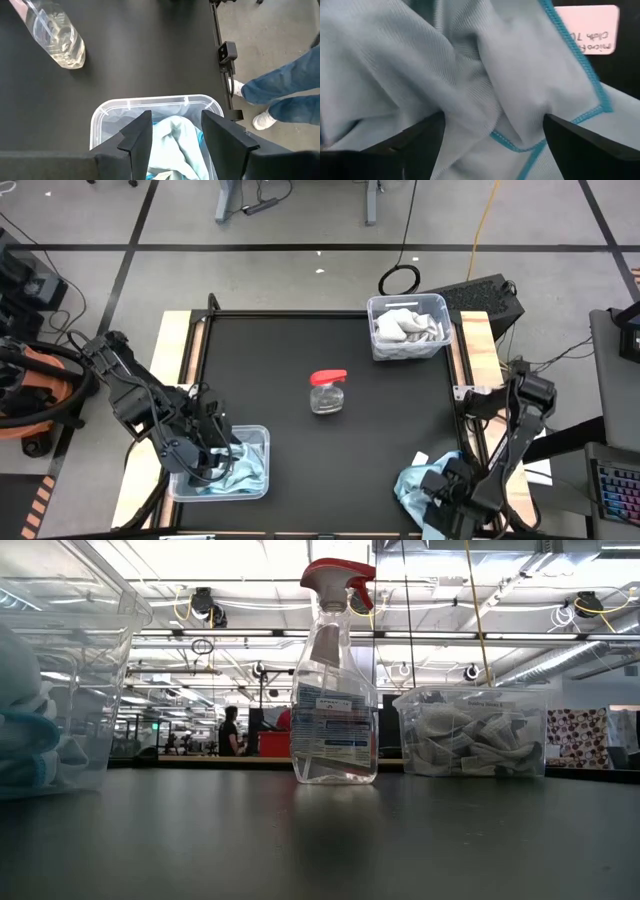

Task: Sort microfiber towel by color & place in baskets
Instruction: Put the blue towel on the bottom transparent bin

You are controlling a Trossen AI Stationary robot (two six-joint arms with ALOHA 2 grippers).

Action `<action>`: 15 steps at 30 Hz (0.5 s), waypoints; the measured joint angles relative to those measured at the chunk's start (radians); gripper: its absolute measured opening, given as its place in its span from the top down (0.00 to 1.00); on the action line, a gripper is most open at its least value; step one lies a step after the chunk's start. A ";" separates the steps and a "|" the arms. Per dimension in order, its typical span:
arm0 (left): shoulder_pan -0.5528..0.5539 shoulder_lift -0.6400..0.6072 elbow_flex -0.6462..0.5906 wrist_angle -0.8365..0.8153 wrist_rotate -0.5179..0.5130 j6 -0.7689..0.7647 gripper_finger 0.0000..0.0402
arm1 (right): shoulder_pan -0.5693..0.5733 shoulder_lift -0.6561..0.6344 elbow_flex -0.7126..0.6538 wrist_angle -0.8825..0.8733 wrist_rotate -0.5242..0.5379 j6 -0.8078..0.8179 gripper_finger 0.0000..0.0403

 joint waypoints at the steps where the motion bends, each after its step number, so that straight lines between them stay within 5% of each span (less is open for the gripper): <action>1: 0.000 0.000 0.000 0.000 0.001 0.000 0.56 | 0.002 0.014 0.000 0.006 0.008 0.009 0.19; 8: 0.000 0.000 0.000 0.001 0.003 0.000 0.56 | 0.004 0.106 0.002 0.123 0.019 0.028 0.31; 15: 0.000 0.000 0.000 0.004 0.004 -0.001 0.56 | 0.004 0.139 0.005 0.207 0.029 0.044 0.65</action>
